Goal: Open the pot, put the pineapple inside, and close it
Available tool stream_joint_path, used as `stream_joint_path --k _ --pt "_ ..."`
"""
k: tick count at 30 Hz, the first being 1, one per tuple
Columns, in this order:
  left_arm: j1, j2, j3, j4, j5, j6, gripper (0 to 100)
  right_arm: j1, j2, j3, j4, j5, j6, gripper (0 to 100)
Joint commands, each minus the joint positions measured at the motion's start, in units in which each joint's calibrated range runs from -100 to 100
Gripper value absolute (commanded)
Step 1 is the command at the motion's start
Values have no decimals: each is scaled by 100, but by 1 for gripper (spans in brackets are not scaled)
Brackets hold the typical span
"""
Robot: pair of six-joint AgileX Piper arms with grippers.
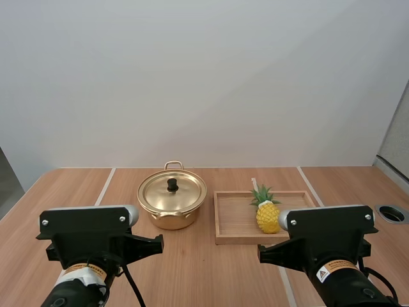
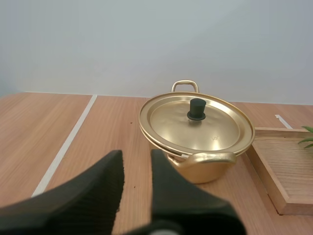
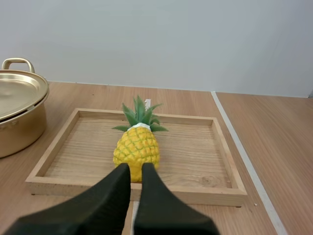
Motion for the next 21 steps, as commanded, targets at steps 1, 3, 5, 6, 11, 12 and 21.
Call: stream_joint_path --k 1,3,5,6,11,12,21 --pt "12 -19 13 80 -69 -53 67 -20 -34 0 -44 -13 -17 74" --pt "12 -19 13 0 -50 -68 83 -20 -34 0 -44 -13 -17 100" --pt "12 -19 13 0 -8 -90 93 -20 -34 0 -44 -13 -19 100" --pt "12 -19 13 -63 32 -126 95 -20 -34 0 -44 -13 -19 100" --pt "12 -19 13 -73 53 -149 97 -20 -34 0 -34 -13 -19 100" --pt "12 -19 13 -73 53 -149 97 -20 -34 0 -34 -13 -19 100" --pt "12 -19 13 -60 36 -149 97 -20 -34 0 -34 -13 -19 100"
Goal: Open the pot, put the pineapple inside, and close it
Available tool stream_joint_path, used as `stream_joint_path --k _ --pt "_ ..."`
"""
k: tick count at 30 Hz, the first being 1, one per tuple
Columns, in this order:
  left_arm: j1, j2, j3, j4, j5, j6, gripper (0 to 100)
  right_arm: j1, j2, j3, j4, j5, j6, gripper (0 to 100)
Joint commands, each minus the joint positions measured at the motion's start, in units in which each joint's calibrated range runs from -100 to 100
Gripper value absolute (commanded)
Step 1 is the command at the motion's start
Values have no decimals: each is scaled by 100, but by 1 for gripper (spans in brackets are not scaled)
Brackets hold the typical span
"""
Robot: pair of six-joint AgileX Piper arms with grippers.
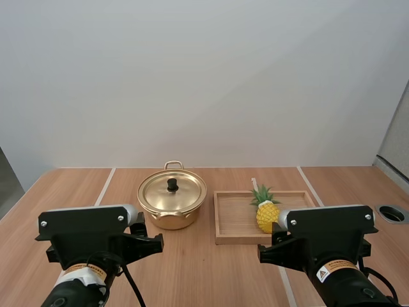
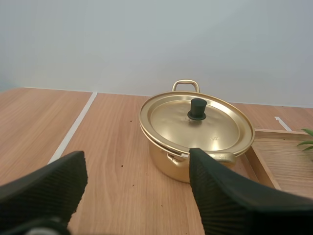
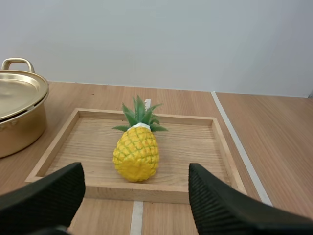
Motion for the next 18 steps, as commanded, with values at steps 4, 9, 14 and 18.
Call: stream_joint_path --k 4,9,14,18 --pt "1 -19 13 -60 -16 -47 97 -20 -34 0 -34 -13 -19 100" --pt "9 -19 13 -49 20 -178 100 -20 -34 0 -34 -13 -19 100" --pt "9 -19 13 0 54 -190 100 -20 -34 0 -34 -13 -19 100" --pt "9 -19 13 32 54 -190 100 -20 -34 0 -34 -13 -19 100"
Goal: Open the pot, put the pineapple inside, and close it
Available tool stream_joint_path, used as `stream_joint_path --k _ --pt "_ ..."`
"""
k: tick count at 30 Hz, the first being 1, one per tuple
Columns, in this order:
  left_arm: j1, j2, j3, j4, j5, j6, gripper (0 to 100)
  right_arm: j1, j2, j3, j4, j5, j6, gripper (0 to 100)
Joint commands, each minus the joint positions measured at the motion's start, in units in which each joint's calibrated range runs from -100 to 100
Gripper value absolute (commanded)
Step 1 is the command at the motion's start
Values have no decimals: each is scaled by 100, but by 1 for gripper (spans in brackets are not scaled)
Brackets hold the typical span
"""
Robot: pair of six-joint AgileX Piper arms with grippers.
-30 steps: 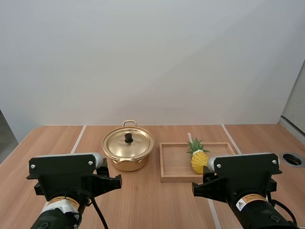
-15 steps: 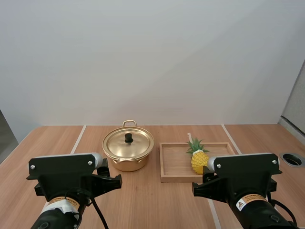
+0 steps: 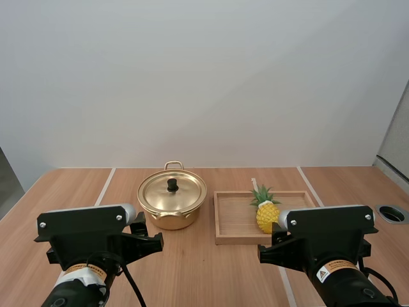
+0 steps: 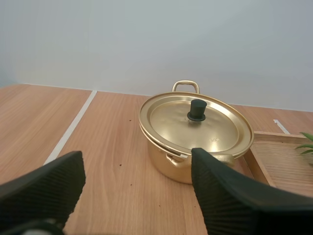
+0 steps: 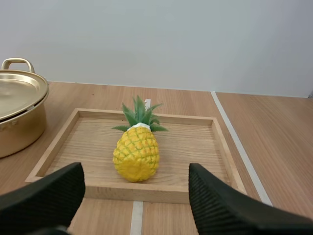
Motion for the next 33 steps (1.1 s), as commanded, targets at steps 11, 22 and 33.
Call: stream_joint_path --k 11,22,33 --pt "9 -19 13 53 -4 -25 100 -20 -34 0 54 -13 -19 100" --pt "9 -19 -623 548 -2090 1365 100 -29 -34 0 -214 -13 -19 100" --pt "9 -19 -2061 66 -861 2887 100 -94 -34 0 -3690 -1133 -226 100"
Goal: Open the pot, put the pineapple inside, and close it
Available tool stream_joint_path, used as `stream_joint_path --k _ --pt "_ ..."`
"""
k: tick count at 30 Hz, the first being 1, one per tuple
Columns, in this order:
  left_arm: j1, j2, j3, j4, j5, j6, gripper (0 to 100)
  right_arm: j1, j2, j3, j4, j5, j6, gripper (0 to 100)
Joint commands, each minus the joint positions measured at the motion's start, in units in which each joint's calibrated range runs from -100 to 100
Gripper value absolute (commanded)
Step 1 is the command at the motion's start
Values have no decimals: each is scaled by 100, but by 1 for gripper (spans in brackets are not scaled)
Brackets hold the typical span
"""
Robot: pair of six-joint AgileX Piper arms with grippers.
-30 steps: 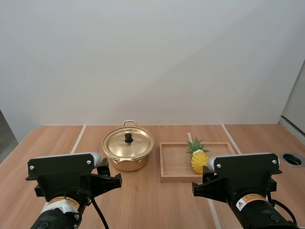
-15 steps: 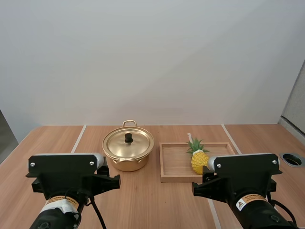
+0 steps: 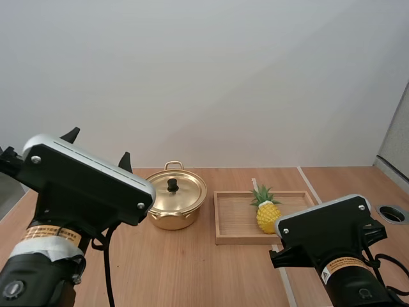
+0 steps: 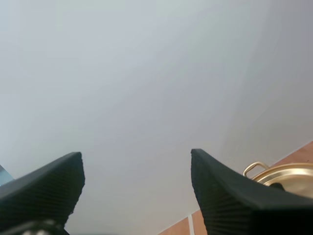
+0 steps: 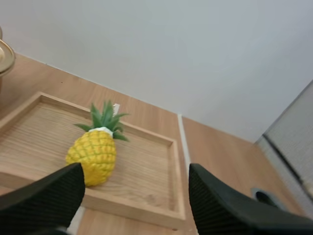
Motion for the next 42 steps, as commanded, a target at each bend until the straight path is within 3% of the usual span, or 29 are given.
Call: stream_joint_path --k 1,3,4,7,12,18,21,27,31,36,42 --pt "9 -19 -414 -470 783 -568 100 -26 -34 0 -1661 -497 -143 100" --pt "9 37 -668 -675 1010 -772 100 -26 -34 0 -2569 -621 -118 100" --pt "9 137 -758 -716 1053 -855 100 -26 -34 0 -2633 -621 -82 100" --pt "9 624 -1088 -744 1054 -1106 100 -26 -34 -525 -2465 -473 501 100" --pt "9 1723 -1881 -842 1874 -1254 100 -26 -34 -1609 -2465 -66 2061 100" --pt "9 3362 -3328 -973 4001 -1254 100 -26 121 -2433 -2456 -88 2297 100" --pt "9 4046 -3909 -961 4770 -1254 100 -26 499 -2635 -2122 -88 2319 100" --pt "9 4852 -4339 -879 5359 -1135 100 -182 1152 -2751 -433 305 2329 100" --pt "9 5240 -4349 -879 5341 -949 100 -302 1549 -2751 548 509 1937 100" --pt "9 5594 -4349 -908 4959 -936 100 -294 2567 -2972 1848 801 371 100" --pt "9 5620 -4349 -922 4882 -909 100 -227 3932 -3621 2678 1940 -420 100"
